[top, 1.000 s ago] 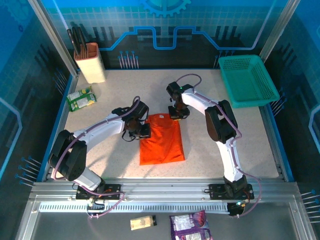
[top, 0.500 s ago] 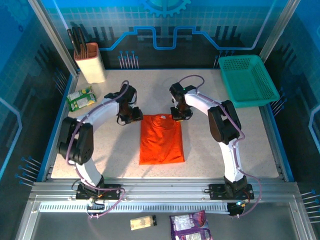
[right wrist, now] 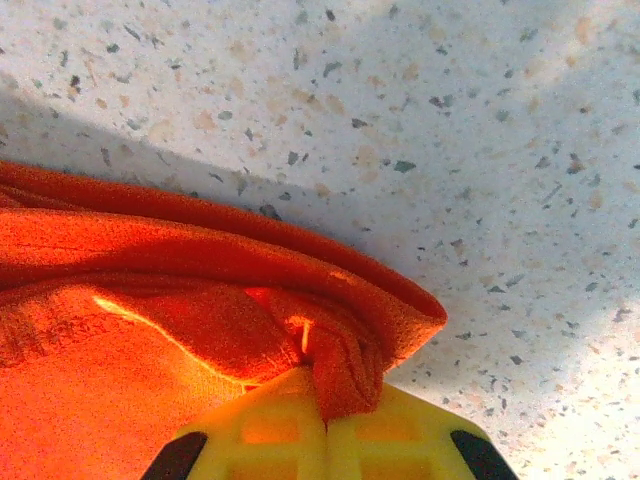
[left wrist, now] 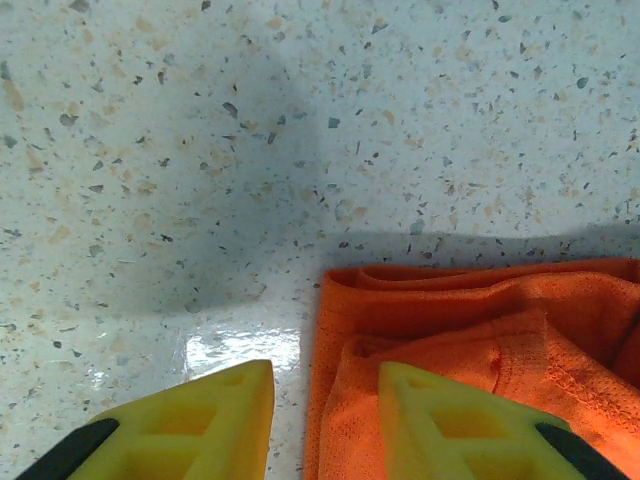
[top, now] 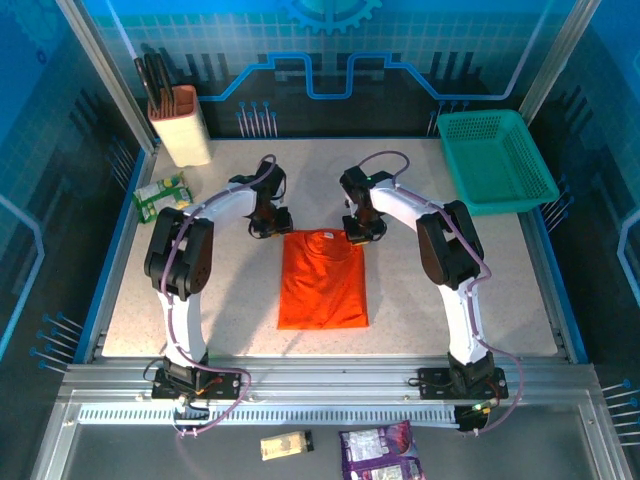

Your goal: Fold the inside-out t-shirt

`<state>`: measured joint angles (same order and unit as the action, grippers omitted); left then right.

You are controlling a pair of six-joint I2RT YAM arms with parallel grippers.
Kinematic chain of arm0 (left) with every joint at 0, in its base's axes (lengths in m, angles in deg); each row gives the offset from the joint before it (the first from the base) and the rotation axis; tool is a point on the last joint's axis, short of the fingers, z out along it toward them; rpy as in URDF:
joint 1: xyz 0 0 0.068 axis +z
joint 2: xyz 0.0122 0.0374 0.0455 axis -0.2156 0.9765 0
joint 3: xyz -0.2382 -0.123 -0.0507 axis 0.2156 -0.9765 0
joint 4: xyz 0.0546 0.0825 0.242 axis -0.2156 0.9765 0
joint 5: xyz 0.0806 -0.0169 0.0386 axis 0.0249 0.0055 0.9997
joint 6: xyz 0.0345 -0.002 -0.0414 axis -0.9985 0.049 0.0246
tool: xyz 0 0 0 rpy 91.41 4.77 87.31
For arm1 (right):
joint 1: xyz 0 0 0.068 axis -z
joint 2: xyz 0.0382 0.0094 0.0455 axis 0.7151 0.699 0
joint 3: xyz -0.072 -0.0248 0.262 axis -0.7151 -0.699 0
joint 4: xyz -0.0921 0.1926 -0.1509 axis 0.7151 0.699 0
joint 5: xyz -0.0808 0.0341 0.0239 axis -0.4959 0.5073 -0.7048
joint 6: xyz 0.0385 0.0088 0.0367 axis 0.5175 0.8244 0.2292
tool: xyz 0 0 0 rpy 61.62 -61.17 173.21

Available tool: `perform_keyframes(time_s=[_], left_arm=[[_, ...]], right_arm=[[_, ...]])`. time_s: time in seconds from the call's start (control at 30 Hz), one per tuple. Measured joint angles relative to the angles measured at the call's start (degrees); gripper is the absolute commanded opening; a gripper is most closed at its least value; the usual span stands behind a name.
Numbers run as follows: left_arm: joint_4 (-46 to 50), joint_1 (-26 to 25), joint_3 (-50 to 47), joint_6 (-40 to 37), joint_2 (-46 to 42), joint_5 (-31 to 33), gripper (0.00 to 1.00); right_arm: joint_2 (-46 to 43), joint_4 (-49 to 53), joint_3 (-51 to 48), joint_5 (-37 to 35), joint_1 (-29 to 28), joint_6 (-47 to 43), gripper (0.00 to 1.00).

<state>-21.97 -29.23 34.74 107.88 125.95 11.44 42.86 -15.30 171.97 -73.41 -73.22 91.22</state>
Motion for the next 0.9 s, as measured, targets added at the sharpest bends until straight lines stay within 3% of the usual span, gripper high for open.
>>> perform_keyframes(time_s=[0.43, 0.9], left_arm=[[-0.81, -1.42, 0.0, 0.02, 3.48, -1.29, 0.34], [1.36, -5.49, 2.47, 0.04, 5.07, 6.47, 0.26]], right_arm=[[-0.07, 1.81, 0.17, -0.76, 0.0, -0.42, 0.0], [-0.07, 2.23, 0.26, -0.92, 0.0, -0.44, 0.0]])
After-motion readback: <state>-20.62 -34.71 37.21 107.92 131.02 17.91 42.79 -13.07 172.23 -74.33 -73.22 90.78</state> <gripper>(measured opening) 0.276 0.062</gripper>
